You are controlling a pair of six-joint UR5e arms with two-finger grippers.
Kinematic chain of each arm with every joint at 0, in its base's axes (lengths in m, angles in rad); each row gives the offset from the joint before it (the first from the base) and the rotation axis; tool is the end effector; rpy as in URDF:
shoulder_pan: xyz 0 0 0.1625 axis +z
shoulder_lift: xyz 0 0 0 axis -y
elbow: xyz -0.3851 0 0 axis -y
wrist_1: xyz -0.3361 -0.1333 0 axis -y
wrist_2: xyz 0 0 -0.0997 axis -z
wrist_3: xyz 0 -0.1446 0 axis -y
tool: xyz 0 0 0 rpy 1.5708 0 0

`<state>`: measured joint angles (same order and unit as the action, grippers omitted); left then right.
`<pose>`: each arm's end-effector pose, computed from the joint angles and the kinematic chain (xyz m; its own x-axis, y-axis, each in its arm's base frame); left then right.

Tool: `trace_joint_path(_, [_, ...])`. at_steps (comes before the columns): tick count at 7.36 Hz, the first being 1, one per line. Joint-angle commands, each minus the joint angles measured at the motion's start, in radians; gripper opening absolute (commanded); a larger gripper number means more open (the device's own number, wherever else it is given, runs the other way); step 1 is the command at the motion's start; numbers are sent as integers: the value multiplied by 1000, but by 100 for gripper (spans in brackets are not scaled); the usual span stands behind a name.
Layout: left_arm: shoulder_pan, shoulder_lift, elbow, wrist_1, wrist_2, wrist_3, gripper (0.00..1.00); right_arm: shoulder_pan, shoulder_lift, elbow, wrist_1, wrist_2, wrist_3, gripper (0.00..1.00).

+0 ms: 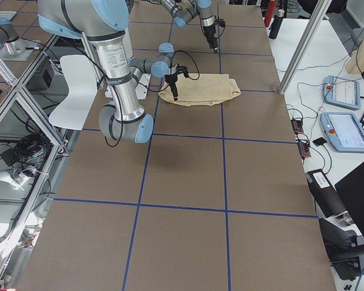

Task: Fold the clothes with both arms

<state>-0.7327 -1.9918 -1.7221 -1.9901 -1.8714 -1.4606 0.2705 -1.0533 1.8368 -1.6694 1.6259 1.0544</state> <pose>0.3930 -0.4753 0.3241 0.4544 -0.2676 -0.8497 0.4072 0.9107 -0.0690 -0.5420 -0.2804 0.3087 0.7642 -0.2997 0.5712 0.1657 0.9470 0.2753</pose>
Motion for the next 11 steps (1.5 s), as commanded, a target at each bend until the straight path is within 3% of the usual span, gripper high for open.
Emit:
trace_joint_path(1, [1, 1, 6, -6, 0, -1, 100, -2, -8, -11, -3, 17, -2, 100])
trace_joint_path(7, [4, 1, 6, -4, 0, -3, 100, 7, -10, -5, -76, 60, -2, 100])
trace_joint_path(11, [10, -1, 7, -4, 0, -9, 100, 88, -36, 2, -124, 132, -28, 100])
